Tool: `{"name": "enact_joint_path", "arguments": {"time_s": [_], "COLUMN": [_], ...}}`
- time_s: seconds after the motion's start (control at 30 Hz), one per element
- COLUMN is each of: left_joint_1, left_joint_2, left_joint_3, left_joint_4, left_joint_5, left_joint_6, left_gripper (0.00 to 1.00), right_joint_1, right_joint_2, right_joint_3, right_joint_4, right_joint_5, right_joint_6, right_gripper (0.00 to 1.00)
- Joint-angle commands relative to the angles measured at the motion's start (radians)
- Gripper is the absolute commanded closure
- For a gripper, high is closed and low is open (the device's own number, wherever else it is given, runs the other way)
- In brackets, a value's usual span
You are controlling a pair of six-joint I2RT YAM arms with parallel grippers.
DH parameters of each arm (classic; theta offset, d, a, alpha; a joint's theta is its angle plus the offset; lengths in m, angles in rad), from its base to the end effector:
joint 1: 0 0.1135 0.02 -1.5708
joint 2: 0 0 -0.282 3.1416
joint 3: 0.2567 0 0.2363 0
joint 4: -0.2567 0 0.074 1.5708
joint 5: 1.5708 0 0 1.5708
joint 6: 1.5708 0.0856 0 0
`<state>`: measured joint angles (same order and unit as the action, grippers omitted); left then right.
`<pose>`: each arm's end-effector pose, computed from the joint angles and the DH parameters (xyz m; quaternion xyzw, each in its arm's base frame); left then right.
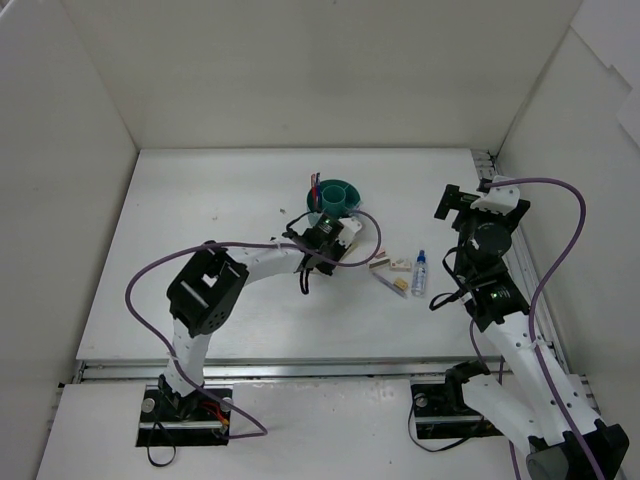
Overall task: Sort the stationery into containers
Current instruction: Pick up the pen from the center of the board, then place the pen in the storage box.
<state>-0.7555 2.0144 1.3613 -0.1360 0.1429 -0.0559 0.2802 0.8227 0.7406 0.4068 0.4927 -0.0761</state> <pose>0.3344 -0.3317 0.1643 0.3416 0.8571 -0.2106 0.3231 0.2058 0.0171 0.4089 0.0946 0.5920 -0.0613 0.7980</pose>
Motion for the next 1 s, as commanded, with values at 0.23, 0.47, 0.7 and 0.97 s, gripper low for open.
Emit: {"name": "enact_joint_path", "arguments": {"time_s": [0.23, 0.47, 0.7, 0.97], "left_joint_1": [-0.034, -0.056, -0.013, -0.004], "left_joint_2": [-0.152, -0.273, -0.211, -0.089], "left_joint_3": [0.073, 0.260, 0.551, 0.823], "left_joint_4": [-0.158, -0.500, -0.821, -1.065], "left_joint_5": [-0.178, -0.155, -0.003, -0.099], "left_joint_6": [-0.036, -0.059, -0.157, -0.151], "left_gripper": [1.00, 1.00, 1.00, 1.00], "right_joint_1": [-0.007, -0.007, -0.009, -0.012], "right_joint_2": [-0.019, 0.009, 0.049, 0.058], "right_joint_3": [0.043, 0.066, 0.091, 0.092], "right_joint_4": [0.084, 0.099, 0.104, 0.115], "right_joint_5": [0.006, -0.006, 0.001, 0.027], "right_joint_6": [-0.005, -0.037, -0.062, -0.096], "right_gripper": [0.02, 0.02, 0.02, 0.02]}}
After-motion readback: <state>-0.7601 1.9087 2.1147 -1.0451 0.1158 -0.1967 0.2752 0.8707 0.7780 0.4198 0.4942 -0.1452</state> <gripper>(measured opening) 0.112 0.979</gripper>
